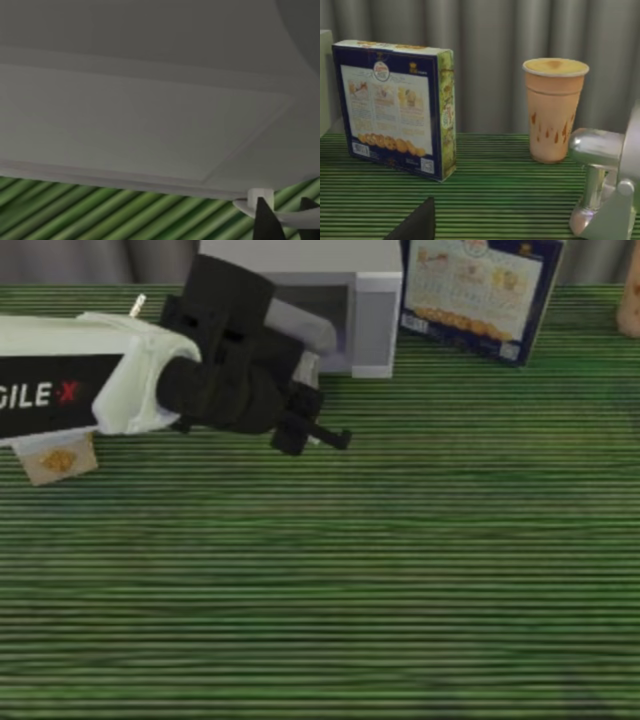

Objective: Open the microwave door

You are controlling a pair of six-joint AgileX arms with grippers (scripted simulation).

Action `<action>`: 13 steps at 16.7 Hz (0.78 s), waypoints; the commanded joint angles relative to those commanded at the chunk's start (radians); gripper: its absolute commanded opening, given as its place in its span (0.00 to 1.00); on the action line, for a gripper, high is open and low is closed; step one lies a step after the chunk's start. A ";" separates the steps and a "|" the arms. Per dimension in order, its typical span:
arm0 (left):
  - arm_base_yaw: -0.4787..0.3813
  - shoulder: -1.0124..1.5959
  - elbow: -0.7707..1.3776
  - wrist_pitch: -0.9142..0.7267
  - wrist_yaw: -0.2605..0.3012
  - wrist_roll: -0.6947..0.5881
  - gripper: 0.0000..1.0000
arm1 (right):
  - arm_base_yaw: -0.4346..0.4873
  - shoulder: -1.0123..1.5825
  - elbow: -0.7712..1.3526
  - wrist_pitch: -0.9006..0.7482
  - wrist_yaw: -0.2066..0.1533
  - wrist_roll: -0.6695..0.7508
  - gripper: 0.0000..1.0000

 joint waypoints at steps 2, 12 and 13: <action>0.000 0.000 0.000 0.000 0.000 0.000 0.00 | 0.000 0.000 0.000 0.000 0.000 0.000 1.00; 0.028 -0.023 -0.030 -0.003 0.058 0.069 0.00 | 0.000 0.000 0.000 0.000 0.000 0.000 1.00; 0.028 -0.023 -0.030 -0.003 0.058 0.069 0.00 | 0.000 0.000 0.000 0.000 0.000 0.000 1.00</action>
